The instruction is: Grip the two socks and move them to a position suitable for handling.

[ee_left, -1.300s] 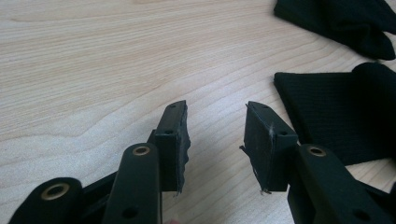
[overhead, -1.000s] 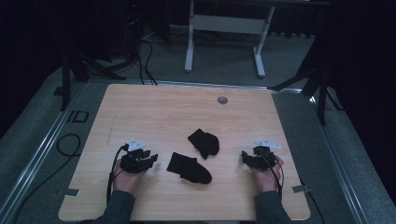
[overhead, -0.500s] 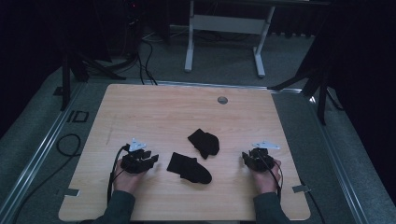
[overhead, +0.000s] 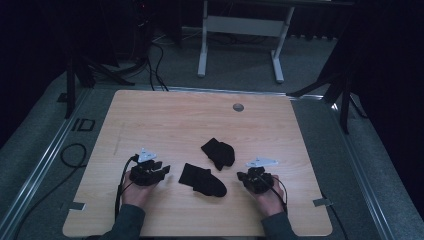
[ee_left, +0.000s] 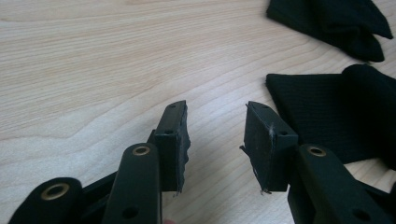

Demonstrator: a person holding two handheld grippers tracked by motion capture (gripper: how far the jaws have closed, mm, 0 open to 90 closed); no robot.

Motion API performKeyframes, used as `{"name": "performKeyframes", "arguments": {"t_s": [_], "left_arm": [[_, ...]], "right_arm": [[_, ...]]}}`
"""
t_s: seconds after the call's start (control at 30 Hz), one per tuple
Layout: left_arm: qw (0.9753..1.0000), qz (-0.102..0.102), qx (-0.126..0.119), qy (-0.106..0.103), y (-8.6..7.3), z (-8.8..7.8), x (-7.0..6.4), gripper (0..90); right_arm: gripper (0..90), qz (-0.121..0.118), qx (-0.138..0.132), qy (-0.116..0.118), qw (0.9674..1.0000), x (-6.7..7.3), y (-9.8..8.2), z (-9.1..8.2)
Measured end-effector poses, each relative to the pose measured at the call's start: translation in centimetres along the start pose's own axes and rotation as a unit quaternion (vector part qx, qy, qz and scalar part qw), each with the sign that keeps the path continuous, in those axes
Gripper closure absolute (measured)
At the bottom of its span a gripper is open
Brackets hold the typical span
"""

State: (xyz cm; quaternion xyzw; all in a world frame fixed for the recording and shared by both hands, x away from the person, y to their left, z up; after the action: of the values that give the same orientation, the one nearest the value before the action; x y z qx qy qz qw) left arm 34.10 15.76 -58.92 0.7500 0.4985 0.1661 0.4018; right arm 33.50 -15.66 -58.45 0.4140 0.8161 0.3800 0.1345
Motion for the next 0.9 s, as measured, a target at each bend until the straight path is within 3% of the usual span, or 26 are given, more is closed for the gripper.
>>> {"name": "performKeyframes", "arguments": {"t_s": [0.07, 0.1, 0.17, 0.33, 0.5, 0.6, 0.9], "left_arm": [[1.0, 0.001, 0.0, 0.0, 0.0, 0.0, 0.0, 60.0], [1.0, 0.001, 0.0, -0.001, 0.0, 0.0, 0.0, 60.0], [1.0, -0.001, -0.001, -0.002, 0.0, 0.0, 0.0, 60.0], [1.0, -0.001, -0.001, -0.003, 0.0, 0.0, -0.1, 60.0], [1.0, 0.0, -0.002, -0.004, 0.0, 0.0, -0.2, 60.1], [1.0, 0.002, -0.001, -0.004, 0.0, 0.0, -0.2, 60.0], [0.9999, 0.008, -0.004, -0.012, 0.0, -0.4, -1.0, 60.0]], "right_arm": [[89.8, -0.012, 0.002, 0.016, 0.9998, 1.3, 0.1, 0.1], [89.8, -0.012, 0.002, 0.016, 0.9998, 1.3, 0.1, 0.1], [89.7, -0.034, 0.0, 0.039, 0.9987, 3.3, 0.2, 0.4], [89.6, -0.053, 0.002, 0.057, 0.997, 5.0, 0.4, 0.7], [89.6, -0.059, 0.012, 0.065, 0.996, 5.6, 0.1, 1.1], [89.5, -0.063, 0.032, 0.062, 0.9956, 5.8, -0.6, 2.0], [89.4, -0.058, 0.035, 0.067, 0.9954, 5.8, -0.8, 2.2]]}}
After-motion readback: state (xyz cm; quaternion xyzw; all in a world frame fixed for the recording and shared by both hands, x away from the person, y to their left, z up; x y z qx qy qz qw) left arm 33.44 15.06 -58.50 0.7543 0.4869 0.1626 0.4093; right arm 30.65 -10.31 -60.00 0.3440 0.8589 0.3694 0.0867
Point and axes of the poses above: each handheld gripper's, and its own axes: z roughly forward along the jaws, y roughly out of its top, x roughly to its left, the point moved 6 cm from there along z, roughly forward along the jaws, and after that the axes turned 3 degrees about -x, right-handed, at the moved point
